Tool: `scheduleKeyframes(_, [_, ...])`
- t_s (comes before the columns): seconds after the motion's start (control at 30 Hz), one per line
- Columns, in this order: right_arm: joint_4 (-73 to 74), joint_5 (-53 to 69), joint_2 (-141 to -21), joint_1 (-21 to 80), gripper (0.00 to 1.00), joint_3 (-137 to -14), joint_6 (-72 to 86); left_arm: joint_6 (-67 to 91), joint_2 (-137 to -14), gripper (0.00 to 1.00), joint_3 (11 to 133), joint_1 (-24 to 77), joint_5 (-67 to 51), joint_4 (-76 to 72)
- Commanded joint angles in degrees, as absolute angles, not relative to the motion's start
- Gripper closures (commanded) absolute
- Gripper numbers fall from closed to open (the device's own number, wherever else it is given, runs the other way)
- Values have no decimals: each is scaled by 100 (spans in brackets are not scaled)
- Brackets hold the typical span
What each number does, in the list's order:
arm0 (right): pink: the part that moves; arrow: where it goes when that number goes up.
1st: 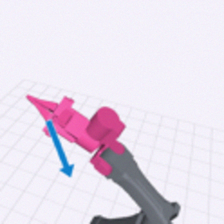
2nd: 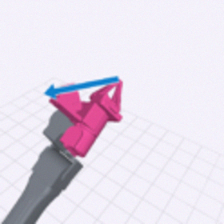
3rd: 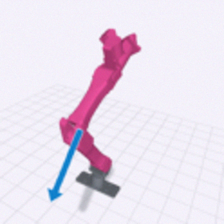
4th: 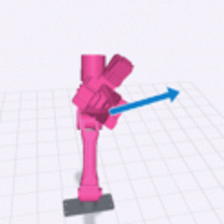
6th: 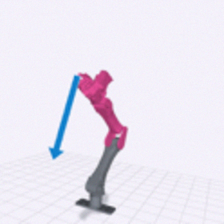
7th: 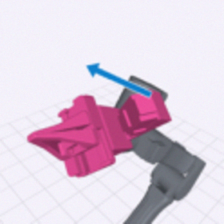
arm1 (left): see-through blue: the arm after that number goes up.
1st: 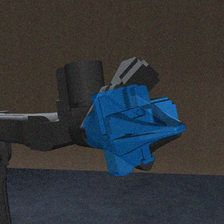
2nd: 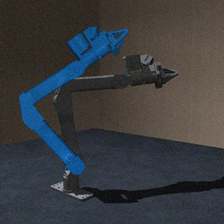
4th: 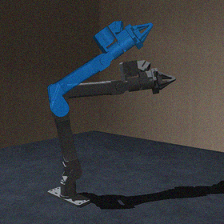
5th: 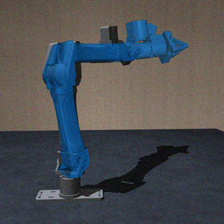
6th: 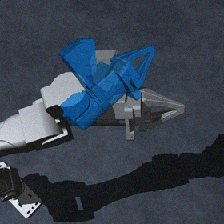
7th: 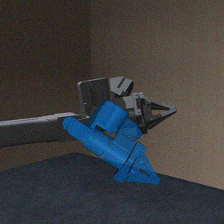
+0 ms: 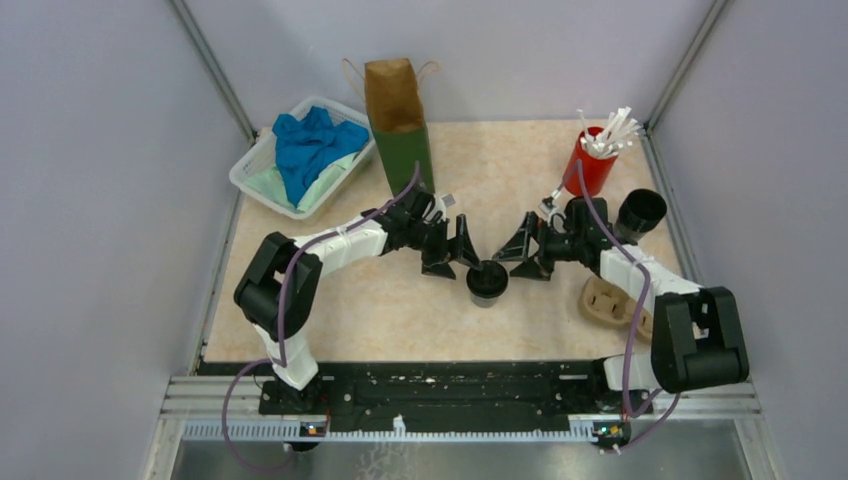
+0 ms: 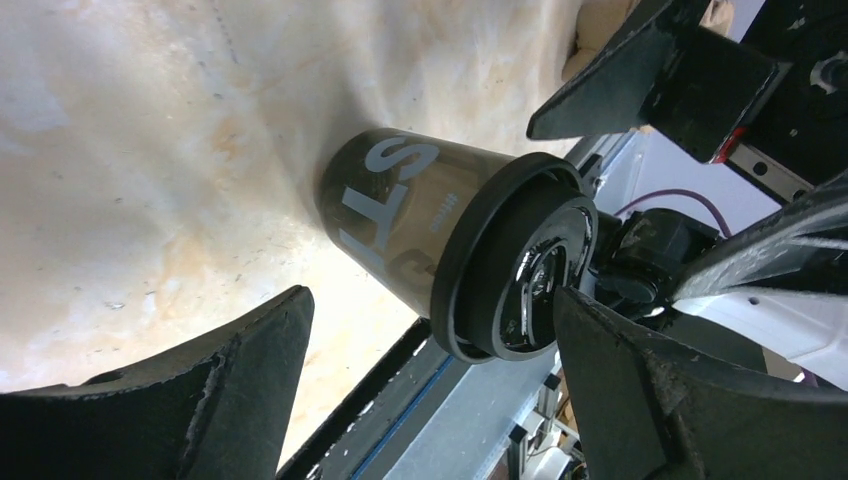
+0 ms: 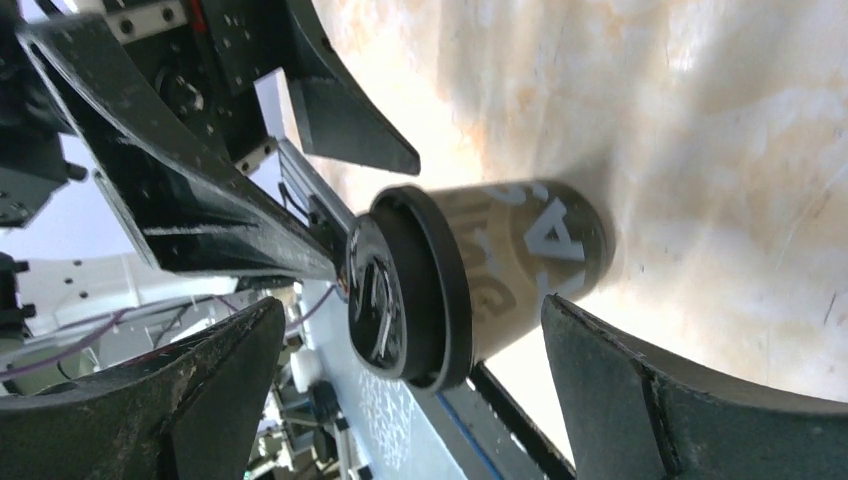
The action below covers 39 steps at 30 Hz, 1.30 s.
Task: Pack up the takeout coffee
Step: Close the cup lid on the coffee cup.
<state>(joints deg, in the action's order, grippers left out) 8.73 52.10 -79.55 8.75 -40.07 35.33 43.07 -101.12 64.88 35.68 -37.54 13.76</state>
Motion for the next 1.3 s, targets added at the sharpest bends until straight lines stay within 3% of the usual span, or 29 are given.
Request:
scheduleKeyframes(0.0, [1974,5286,-7462,851,1,-3849,3103,4159,-10242,6,6773,3711,-4060,1339])
scheduleKeyframes(0.23, [2356,5585,-7200,930,4,-3517,2905,4066,-10357,17,6635,3752,-3899,1396])
scheduleKeyframes(0.4, [1882,5790,-7230,1013,15,-3409,3360,4048,-10399,23,6461,3753,-3756,1399])
scheduleKeyframes(0.7, [782,5863,-7594,1282,30,-3321,4202,4013,-10461,25,6425,3761,-3597,1448])
scheduleKeyframes(1.1, [586,6395,-8480,1085,30,-3585,3640,3967,-10511,26,6394,3762,-3637,1457])
scheduleKeyframes(1.27, [1067,6627,-8924,943,36,-3841,3098,3914,-10571,27,6407,3762,-3665,1473])
